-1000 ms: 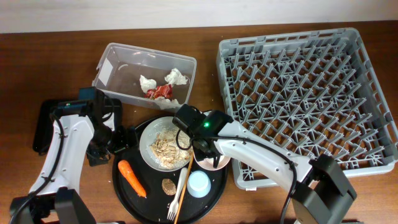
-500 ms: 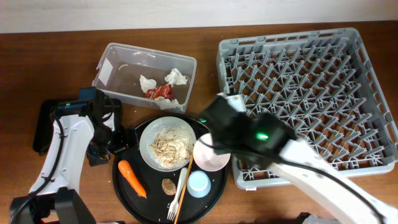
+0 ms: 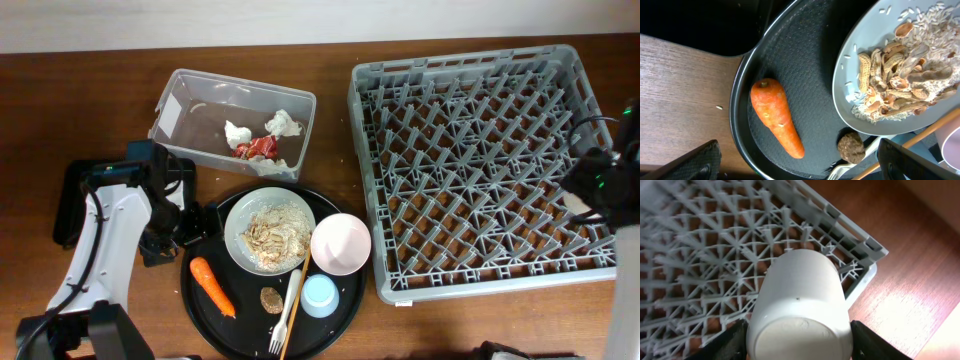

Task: Sort waste into correct bins and load items into the dishwasher rack
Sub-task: 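Place the white cup upside down in the rack's right side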

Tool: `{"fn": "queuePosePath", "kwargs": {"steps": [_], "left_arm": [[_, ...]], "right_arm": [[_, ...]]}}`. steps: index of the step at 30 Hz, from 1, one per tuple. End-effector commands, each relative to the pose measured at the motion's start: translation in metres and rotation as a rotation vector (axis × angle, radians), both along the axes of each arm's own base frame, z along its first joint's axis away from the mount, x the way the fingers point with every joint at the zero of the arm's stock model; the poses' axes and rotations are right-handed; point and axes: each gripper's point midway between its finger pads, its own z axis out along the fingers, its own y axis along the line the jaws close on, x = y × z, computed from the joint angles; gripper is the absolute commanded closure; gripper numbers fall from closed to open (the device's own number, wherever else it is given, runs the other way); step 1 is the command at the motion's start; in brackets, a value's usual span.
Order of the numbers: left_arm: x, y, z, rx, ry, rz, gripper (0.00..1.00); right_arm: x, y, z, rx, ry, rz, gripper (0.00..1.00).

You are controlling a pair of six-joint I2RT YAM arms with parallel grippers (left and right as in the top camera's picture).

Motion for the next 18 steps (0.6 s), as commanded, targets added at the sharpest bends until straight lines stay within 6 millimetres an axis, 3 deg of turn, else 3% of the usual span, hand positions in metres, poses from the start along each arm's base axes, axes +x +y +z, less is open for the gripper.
{"fn": "queuePosePath", "kwargs": {"steps": [1,7,13,14,15,16,18], "left_arm": [[-0.001,-0.001,0.000,-0.012,-0.003,-0.011,0.01],[-0.001,-0.001,0.000,-0.012,-0.002,-0.011,0.00],[-0.001,-0.001,0.000,-0.012,-0.003,-0.011,0.01],[-0.001,-0.001,0.000,-0.012,-0.003,-0.011,0.01],[-0.001,-0.001,0.000,-0.012,-0.003,-0.011,0.01],[0.000,-0.001,0.000,-0.012,-0.005,-0.011,0.01],[0.000,-0.001,0.000,-0.012,-0.006,-0.011,0.01]], "right_arm": [[0.009,-0.030,-0.028,0.085,0.051,-0.059,0.39],[0.027,-0.057,-0.098,0.195,0.210,-0.113,0.39],[0.031,-0.060,-0.139,0.234,0.288,-0.121,0.38],[0.031,-0.060,-0.139,0.236,0.288,-0.120,0.28],[0.033,-0.056,-0.139,0.258,0.278,-0.110,0.09],[0.035,-0.051,-0.138,0.284,0.264,-0.096,0.01],[0.035,-0.045,-0.129,0.293,0.239,-0.078,0.02]]}}
